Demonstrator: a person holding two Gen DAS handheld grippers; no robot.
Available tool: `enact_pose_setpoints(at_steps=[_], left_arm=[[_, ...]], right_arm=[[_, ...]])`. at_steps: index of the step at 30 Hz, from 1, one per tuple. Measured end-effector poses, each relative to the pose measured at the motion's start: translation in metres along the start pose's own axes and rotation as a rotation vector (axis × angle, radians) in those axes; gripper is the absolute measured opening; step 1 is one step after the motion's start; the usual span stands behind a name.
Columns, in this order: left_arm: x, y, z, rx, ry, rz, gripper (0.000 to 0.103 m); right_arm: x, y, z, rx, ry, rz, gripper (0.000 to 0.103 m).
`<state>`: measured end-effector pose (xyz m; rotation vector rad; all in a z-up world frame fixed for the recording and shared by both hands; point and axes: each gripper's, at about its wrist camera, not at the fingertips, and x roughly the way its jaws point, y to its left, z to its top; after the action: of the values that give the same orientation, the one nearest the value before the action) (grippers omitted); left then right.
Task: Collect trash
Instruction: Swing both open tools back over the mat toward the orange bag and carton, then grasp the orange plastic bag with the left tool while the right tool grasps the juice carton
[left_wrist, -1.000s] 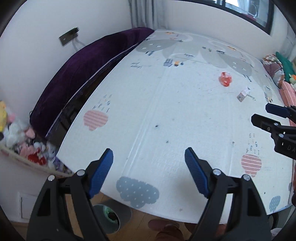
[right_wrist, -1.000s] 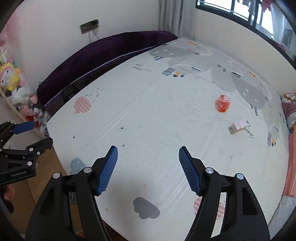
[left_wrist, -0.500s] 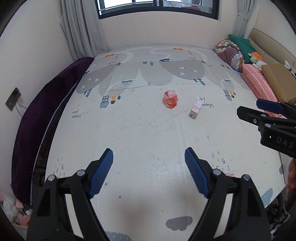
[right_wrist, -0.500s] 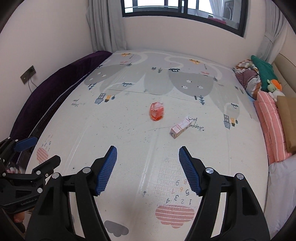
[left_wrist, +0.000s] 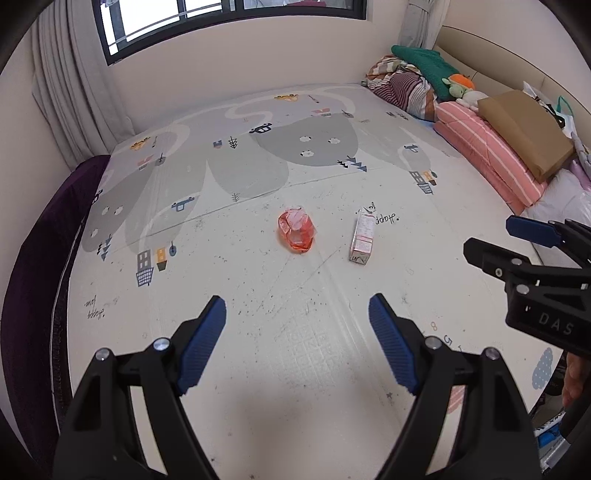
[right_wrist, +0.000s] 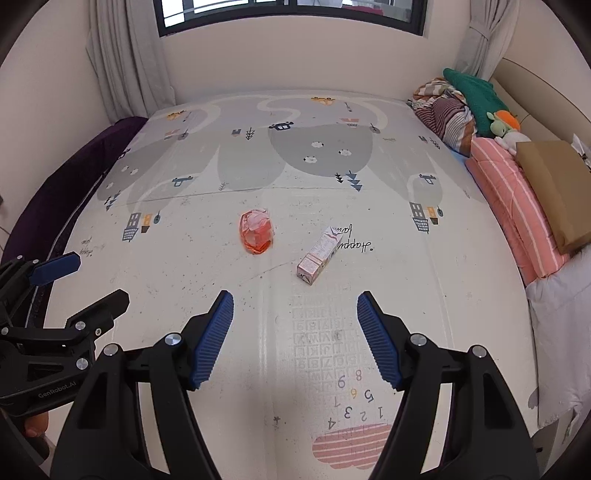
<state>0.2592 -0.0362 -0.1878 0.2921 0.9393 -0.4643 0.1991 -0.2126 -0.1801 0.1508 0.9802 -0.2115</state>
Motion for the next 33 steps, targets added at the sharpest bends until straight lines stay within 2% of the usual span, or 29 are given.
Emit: enact_pose_setpoints(at_steps=[6,16,27,33], left_arm=[[0.061,0.007,0.02,0.01,0.024,-0.004,0.08],[0.171,0.008,0.04,0.01,0.058,-0.019,0.08],[0.266,0.007,0.051,0.019,0.063,-0.027,0.08],[0.303,0.01,0.044,0.003,0.078,-0.038,0.08]], right_arm=[[0.065,-0.002,0.023,0.029,0.027,0.001,0.067],[0.187,-0.028,0.044,0.083,0.092,-0.016,0.067],[0.284,-0.046,0.038,0.122,0.12,-0.034,0.067],[0.316,-0.048,0.024,0.128,0.13,-0.027,0.067]])
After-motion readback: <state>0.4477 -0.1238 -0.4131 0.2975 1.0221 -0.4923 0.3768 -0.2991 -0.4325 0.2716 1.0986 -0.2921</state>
